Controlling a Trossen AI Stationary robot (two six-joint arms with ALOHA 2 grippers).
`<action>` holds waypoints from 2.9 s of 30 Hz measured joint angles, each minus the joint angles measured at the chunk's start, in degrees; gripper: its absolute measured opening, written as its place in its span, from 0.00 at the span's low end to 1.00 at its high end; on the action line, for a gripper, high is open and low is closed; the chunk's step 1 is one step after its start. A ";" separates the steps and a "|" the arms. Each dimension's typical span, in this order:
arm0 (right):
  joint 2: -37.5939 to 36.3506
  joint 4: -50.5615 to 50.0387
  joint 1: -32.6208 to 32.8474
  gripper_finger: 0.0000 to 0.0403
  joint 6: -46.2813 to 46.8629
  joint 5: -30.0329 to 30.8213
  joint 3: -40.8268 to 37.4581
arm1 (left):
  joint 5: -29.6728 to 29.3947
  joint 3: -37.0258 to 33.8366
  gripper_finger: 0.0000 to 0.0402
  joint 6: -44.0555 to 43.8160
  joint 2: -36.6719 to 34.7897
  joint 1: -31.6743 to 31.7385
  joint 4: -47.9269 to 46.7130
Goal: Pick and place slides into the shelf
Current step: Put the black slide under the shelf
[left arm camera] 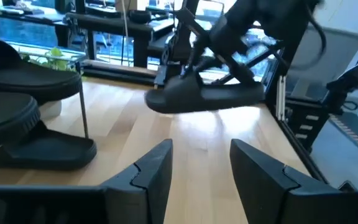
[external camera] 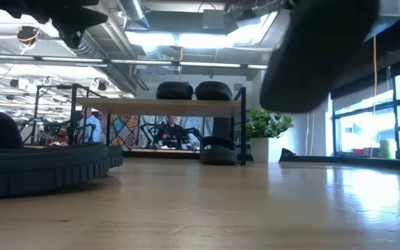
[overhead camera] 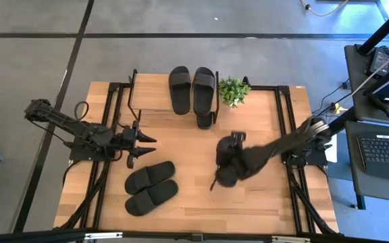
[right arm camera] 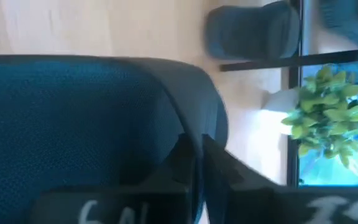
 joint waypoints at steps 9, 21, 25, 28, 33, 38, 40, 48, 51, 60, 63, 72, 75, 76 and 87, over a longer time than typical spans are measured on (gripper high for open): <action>-14.55 10.75 -7.79 0.03 -23.09 -6.38 -0.06 | -3.29 0.00 0.38 0.07 2.11 0.02 13.83; -22.70 46.46 -15.22 0.03 -41.08 -17.62 -21.63 | -3.37 0.00 0.38 0.09 7.25 0.02 17.87; -21.80 62.61 -16.67 0.03 -42.16 -18.11 -29.77 | -3.88 0.00 0.38 0.07 11.55 0.02 20.01; -20.30 70.83 -17.03 0.03 -42.18 -18.30 -33.81 | -5.22 0.00 0.38 0.11 15.22 0.02 23.16; -16.24 78.11 -17.21 0.03 -42.17 -18.09 -35.28 | -9.39 1.12 0.38 0.10 21.16 0.02 24.83; -10.84 83.36 -17.37 0.03 -42.19 -18.20 -35.30 | -10.19 4.74 0.38 0.11 27.85 0.04 24.78; -8.70 85.52 -17.71 0.03 -42.19 -17.68 -35.30 | -10.58 6.50 0.38 0.11 30.49 0.04 24.84; -1.33 90.75 -19.68 0.03 -42.37 -15.08 -35.30 | -11.41 12.41 0.38 0.04 38.40 0.02 24.84; 0.85 91.90 -20.17 0.03 -42.37 -15.02 -35.30 | -11.12 14.21 0.38 0.00 40.34 0.02 24.78; 5.66 100.82 -20.22 0.03 -46.00 -10.67 -35.19 | -10.99 16.29 0.38 -2.46 43.73 0.02 24.57; 6.50 102.00 -20.44 0.04 -47.40 -6.77 -35.15 | -10.81 16.31 0.38 -3.78 44.11 0.02 25.00; 9.65 102.54 -22.21 0.05 -49.47 -4.40 -32.30 | -10.51 16.26 0.38 -4.03 44.37 0.00 23.39; 9.88 102.41 -22.48 0.08 -49.45 -4.42 -32.06 | -9.57 16.26 0.38 -4.04 44.37 0.00 23.04; 9.88 102.44 -22.48 0.09 -49.45 -4.37 -32.02 | -9.44 16.26 0.38 -4.04 44.37 0.00 22.86; 9.88 102.42 -22.53 0.11 -49.16 -4.39 -32.02 | -9.29 16.26 0.38 -4.02 44.37 -0.11 22.24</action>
